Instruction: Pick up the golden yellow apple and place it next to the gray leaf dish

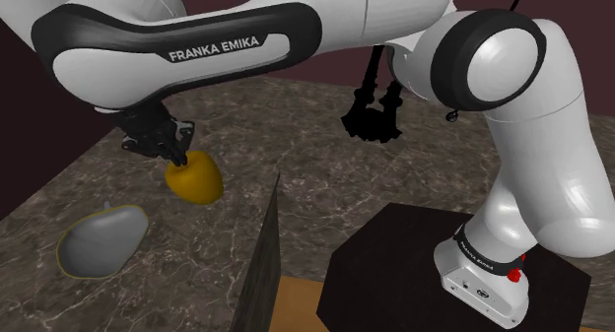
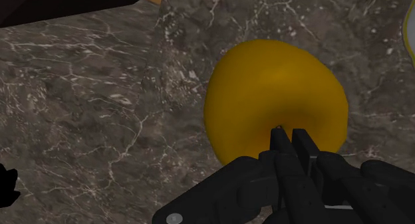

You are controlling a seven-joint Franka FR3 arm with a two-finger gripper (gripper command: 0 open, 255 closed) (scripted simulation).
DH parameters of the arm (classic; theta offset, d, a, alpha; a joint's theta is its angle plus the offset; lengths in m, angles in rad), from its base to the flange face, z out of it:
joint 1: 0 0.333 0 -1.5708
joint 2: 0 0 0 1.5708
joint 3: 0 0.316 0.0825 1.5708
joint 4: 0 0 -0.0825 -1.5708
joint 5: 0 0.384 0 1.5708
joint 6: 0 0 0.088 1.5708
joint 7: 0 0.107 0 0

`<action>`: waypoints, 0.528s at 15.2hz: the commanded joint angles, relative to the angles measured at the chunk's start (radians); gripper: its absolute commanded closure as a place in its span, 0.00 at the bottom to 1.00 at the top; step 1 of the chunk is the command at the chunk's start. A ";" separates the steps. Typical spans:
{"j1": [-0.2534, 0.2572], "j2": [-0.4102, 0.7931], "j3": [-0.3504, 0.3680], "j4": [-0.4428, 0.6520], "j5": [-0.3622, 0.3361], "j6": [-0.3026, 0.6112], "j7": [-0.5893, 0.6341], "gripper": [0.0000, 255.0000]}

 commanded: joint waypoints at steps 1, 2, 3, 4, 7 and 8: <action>-0.007 0.000 0.000 -0.028 -0.001 0.027 0.006 1.00; -0.010 0.000 0.000 -0.042 -0.001 0.040 0.010 1.00; -0.012 0.000 0.000 -0.055 -0.002 0.052 0.013 1.00; -0.016 0.001 -0.001 -0.076 -0.003 0.072 0.018 1.00; -0.016 0.001 -0.001 -0.076 -0.003 0.072 0.018 1.00; -0.016 0.001 -0.001 -0.076 -0.003 0.072 0.018 1.00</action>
